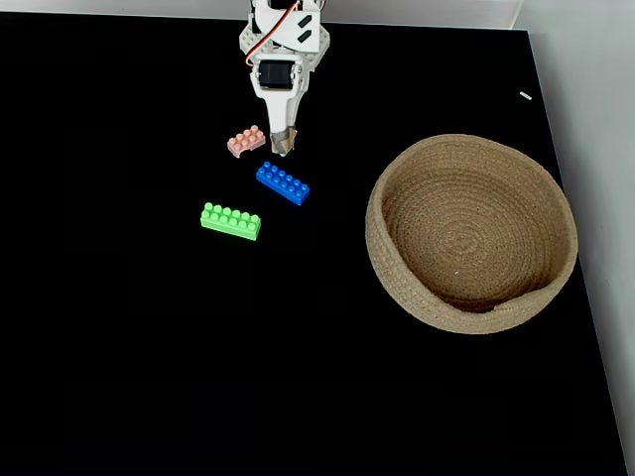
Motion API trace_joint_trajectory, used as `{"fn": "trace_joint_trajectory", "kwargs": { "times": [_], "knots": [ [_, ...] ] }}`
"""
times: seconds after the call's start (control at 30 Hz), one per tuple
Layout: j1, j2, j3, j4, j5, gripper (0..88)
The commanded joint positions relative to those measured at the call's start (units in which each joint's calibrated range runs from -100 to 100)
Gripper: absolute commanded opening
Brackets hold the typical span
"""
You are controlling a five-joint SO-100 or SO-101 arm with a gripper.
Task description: Place the lego blocks in the tray
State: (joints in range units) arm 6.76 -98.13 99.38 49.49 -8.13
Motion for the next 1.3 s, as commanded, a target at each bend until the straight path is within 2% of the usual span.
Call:
{"fn": "trace_joint_trajectory", "kwargs": {
  "times": [0.0,1.17,1.27],
  "knots": [
    [0.17,-0.58,0.16,-0.05,0.05,0.3],
    [-0.25,-0.58,0.07,-0.05,0.39,0.3],
    [-0.41,-0.58,-2.66,1.44,-0.83,0.8]
  ]
}}
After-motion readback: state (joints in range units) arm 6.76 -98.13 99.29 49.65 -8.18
